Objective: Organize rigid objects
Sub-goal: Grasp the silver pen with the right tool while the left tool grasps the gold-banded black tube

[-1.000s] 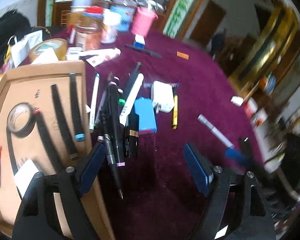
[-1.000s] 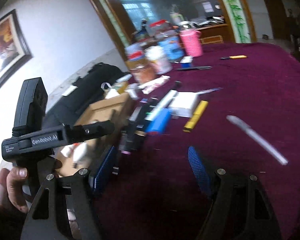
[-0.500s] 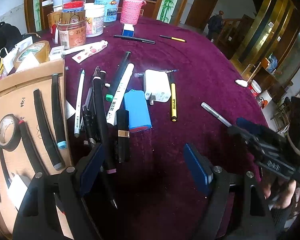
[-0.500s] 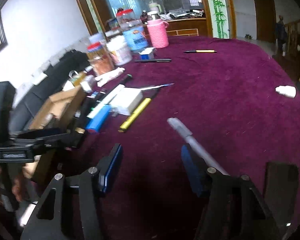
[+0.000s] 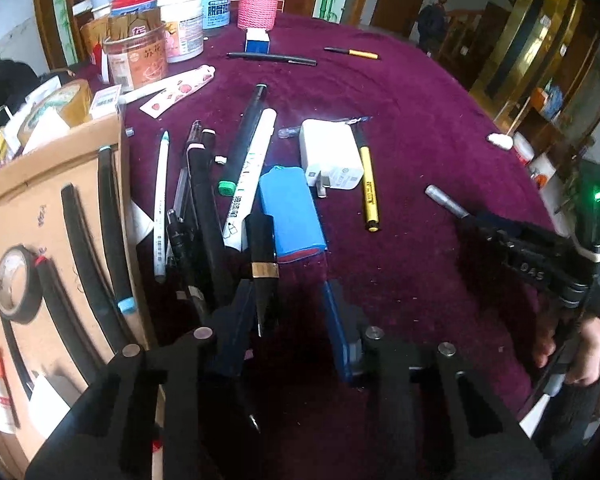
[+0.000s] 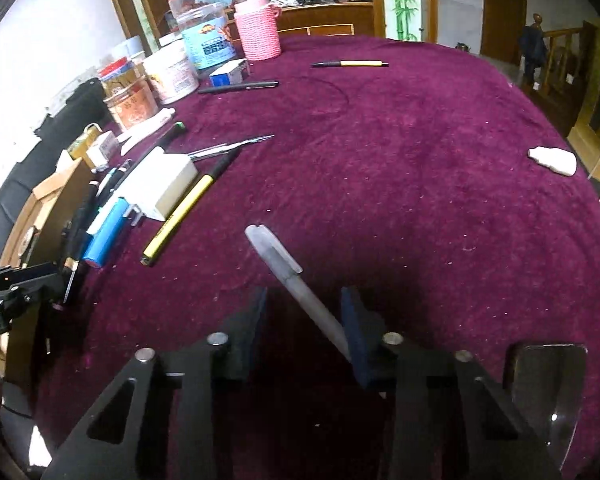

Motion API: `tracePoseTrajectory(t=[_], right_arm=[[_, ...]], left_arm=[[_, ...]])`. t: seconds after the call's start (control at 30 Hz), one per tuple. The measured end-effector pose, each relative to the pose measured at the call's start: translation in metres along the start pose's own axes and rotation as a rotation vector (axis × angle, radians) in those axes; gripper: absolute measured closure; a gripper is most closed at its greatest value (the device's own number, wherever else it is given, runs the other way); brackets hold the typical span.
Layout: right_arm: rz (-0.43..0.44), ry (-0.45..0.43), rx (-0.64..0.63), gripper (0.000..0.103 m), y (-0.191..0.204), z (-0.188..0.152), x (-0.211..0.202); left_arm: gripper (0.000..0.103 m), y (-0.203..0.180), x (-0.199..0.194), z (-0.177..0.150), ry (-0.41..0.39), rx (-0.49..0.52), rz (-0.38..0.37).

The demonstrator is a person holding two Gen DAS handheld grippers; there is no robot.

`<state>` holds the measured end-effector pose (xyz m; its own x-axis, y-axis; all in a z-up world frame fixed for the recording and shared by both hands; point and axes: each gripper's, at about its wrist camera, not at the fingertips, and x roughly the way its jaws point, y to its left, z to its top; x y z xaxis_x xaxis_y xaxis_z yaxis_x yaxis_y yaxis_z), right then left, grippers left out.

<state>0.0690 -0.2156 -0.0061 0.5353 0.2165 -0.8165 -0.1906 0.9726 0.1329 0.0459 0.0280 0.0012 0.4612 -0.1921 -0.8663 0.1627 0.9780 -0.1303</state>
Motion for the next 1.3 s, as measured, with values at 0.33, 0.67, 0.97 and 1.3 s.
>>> tracePoseTrajectory(t=[0.33,0.67,0.97,1.3], right_arm=[[0.11,0.02,-0.04,0.095,0.034,-0.021,-0.008],[0.158,0.016,-0.044,0.095,0.056,-0.034,-0.009],[0.153,0.017,-0.033,0.095,0.056,-0.034,-0.01],[0.137,0.0,-0.025,0.095,0.058,-0.034,-0.009]], left_arm=[[0.071,0.0,0.025,0.009,0.083,0.033,0.108],[0.088,-0.001,0.004,-0.014,0.105,0.063,0.064],[0.088,-0.015,0.008,-0.021,0.116,0.063,0.008],[0.021,-0.027,0.028,-0.01,0.137,0.155,-0.073]])
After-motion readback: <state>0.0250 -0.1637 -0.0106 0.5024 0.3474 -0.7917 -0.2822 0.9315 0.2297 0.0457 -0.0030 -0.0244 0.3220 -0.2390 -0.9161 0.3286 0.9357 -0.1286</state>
